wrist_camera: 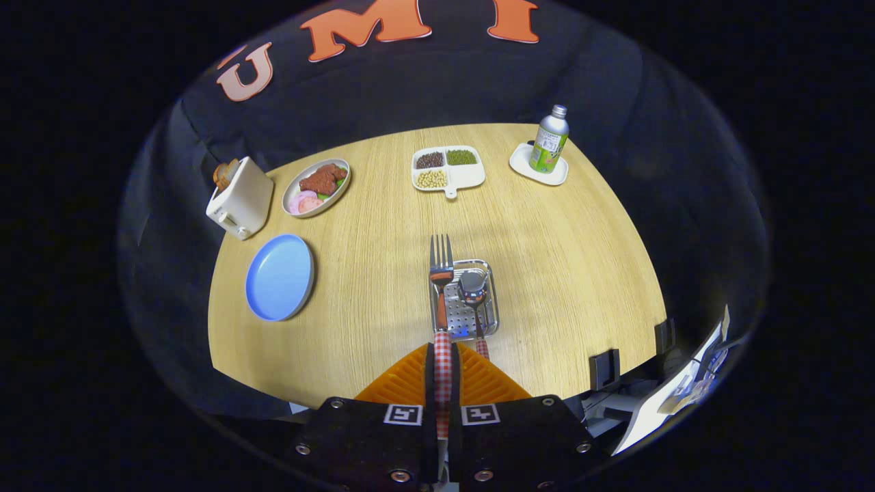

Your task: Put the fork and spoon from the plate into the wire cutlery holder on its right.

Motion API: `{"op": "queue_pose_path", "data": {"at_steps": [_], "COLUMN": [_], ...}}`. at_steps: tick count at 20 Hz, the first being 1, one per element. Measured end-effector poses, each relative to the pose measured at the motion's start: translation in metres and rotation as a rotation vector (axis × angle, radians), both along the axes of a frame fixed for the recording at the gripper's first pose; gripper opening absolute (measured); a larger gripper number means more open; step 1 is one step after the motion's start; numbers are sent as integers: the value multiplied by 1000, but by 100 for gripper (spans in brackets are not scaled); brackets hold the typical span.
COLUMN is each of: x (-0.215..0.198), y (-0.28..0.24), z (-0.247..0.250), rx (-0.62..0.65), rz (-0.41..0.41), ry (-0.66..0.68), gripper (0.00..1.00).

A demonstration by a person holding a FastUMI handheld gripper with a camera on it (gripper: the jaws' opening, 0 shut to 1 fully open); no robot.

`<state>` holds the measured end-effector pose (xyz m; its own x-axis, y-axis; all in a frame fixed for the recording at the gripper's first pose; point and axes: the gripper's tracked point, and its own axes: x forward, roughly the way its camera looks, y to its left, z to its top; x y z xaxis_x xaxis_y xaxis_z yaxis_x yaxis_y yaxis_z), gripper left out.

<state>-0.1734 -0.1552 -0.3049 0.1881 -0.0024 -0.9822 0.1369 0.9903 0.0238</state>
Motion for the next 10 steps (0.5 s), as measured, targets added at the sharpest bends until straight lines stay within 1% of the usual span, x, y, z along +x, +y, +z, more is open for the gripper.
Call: {"op": "queue_pose_path", "data": {"at_steps": [3,7,10], "x": [-6,-13,-16], "y": [-6,-11,-14], "z": [-5,-13,-23], "rx": [1,-1,5], "rz": [49,160,196], "ry": [90,197,274], "gripper": [7,7,7]}}
